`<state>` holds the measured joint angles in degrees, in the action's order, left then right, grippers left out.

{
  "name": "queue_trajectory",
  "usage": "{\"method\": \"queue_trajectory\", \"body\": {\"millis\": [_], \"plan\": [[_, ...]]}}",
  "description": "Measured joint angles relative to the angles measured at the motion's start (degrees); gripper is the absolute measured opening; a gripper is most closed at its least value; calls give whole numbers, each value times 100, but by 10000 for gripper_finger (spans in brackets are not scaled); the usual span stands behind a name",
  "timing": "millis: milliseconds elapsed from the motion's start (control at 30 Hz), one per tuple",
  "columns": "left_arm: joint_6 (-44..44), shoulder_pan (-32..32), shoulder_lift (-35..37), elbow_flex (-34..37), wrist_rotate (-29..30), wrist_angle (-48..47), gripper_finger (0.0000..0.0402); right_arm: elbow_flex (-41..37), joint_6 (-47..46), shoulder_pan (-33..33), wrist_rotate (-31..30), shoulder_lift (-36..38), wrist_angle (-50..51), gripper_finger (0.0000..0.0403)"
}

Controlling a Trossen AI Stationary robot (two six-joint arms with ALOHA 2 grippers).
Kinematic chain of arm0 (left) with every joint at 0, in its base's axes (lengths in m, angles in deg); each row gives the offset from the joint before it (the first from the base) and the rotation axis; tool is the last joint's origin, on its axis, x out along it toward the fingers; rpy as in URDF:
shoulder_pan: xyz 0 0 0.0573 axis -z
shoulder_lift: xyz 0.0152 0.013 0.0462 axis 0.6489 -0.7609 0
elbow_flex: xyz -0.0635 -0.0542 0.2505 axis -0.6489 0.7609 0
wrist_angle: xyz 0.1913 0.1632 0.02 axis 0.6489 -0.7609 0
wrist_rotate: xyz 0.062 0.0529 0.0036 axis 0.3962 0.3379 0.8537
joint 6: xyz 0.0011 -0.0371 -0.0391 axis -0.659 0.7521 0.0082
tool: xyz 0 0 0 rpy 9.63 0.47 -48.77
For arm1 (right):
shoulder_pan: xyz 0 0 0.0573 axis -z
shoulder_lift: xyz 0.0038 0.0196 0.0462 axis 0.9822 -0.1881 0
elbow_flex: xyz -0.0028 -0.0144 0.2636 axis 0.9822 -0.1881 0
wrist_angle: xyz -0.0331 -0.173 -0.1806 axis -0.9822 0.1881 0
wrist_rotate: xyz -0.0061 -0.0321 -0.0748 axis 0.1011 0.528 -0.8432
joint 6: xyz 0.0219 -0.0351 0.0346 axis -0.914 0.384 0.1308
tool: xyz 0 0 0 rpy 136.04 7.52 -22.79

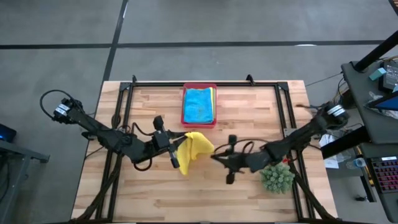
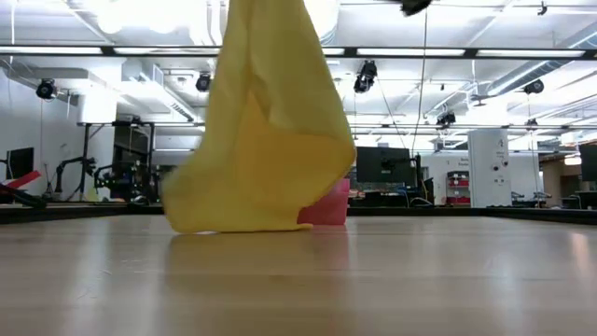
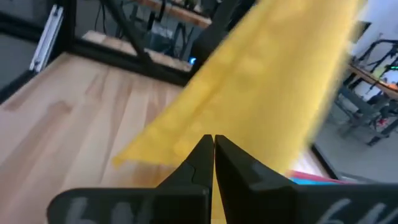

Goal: Fold microfiber towels
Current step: Fold the yellow towel

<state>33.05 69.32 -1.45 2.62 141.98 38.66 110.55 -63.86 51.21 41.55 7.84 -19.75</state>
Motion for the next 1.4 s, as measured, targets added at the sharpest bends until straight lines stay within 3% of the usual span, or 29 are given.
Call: {"method": "queue_trajectory", "body": {"millis": [133,233,467,567,700,1100,1400], "plan": [[263,4,4,-4,-2,145,0,-393,195,-115,17,565,10,8],[302,7,6,4,-14,914,0,-660,685,-192,7,645,-183,8],[266,6,4,9,-159,2367,0,-1384,2452,-320,-160,8,-2993,8],[268,4,-4,-24,-163,2418,0,-1382,3222,-319,-217,-305,-3407,12],[264,-24,-4,-35,-166,2702,0,-1035,3370,-316,-288,-641,-3345,40],[257,-90,-4,-33,-251,2836,0,110,3323,-209,-617,-1469,-3121,179],[253,-101,-4,-31,-435,2850,0,974,3667,223,-1255,-2243,-3086,183]]}}
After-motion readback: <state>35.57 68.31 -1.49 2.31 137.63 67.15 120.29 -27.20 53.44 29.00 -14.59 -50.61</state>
